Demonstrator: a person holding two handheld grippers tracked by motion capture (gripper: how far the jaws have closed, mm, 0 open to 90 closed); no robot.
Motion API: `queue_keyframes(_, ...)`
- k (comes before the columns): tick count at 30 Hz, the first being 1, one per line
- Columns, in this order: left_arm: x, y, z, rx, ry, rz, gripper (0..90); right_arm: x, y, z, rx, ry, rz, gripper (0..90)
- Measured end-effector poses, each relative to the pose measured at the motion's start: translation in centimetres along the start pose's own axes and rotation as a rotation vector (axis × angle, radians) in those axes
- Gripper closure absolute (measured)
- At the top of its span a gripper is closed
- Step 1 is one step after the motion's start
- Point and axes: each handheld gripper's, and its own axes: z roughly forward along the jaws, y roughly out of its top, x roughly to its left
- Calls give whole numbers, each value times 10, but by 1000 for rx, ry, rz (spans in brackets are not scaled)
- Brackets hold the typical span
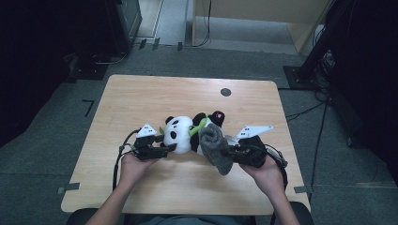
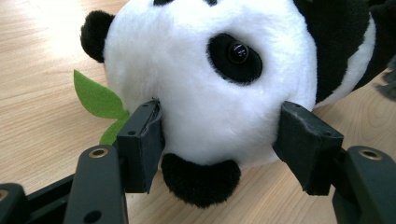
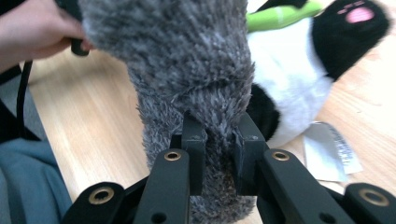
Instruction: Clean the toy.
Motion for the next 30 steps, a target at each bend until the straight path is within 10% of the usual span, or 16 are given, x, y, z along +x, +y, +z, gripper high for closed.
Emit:
queue_keyframes(20, -1, 0, 0, 3, 4, 7, 356, -62, 23, -26, -167, -110, 149, 796)
queue_keyframes(30, -1, 1, 0, 7, 10, 14, 355, -114, 4, -12, -140, -227, 254, 793)
